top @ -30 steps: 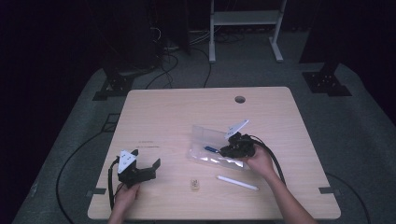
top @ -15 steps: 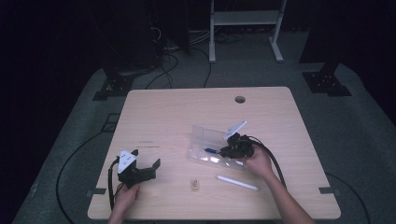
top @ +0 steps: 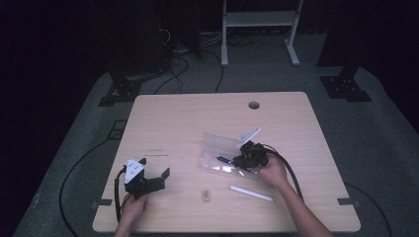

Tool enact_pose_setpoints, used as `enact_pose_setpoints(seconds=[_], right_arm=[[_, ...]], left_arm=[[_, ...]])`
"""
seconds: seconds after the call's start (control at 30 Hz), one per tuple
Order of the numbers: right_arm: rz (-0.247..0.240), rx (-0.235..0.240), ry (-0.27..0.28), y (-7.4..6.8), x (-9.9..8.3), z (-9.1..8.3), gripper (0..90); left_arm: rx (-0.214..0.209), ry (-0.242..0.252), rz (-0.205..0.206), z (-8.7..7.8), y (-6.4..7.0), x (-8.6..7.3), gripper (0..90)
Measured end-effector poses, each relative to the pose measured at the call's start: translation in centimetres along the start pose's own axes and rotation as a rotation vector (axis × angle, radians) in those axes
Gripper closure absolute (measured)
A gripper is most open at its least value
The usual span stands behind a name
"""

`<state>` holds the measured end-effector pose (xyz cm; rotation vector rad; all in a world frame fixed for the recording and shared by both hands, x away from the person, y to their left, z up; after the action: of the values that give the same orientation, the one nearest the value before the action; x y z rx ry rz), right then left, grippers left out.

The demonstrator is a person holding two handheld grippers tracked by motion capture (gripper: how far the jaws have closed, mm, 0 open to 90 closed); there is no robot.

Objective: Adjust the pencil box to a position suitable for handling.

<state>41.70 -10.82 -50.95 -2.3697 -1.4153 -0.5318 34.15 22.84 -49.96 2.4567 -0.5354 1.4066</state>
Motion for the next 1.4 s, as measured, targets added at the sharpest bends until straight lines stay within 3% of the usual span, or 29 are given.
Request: enact_pose_setpoints(seconds=[0.47, 0.87, 1.4], right_arm=[[-0.011, -0.011, 0.032, -0.7, -0.5, -1.7, 72.4], [-0.037, -0.001, 0.059, -2.5, -1.7, -3.9, 62.3], [-0.052, 0.008, 0.063, -4.4, -4.1, -4.5, 58.9]], left_arm=[[0.001, 0.0, -0.001, 0.0, 0.0, 0.0, 0.0], [0.003, -0.001, 0.002, 0.0, 0.0, 0.0, 0.0], [0.004, -0.001, 0.003, 0.0, 0.1, 0.0, 0.0]])
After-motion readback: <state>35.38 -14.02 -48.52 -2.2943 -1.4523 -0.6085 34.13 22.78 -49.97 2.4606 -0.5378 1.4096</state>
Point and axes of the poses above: each handheld gripper's, and its own axes: z roughly forward along the jaws, x roughly out of its top, y roughly to its right, the point moved 5 cm from there along z, roughly forward along the jaws, and after that the axes turned 9 degrees about -y, right-handed, at the moved point
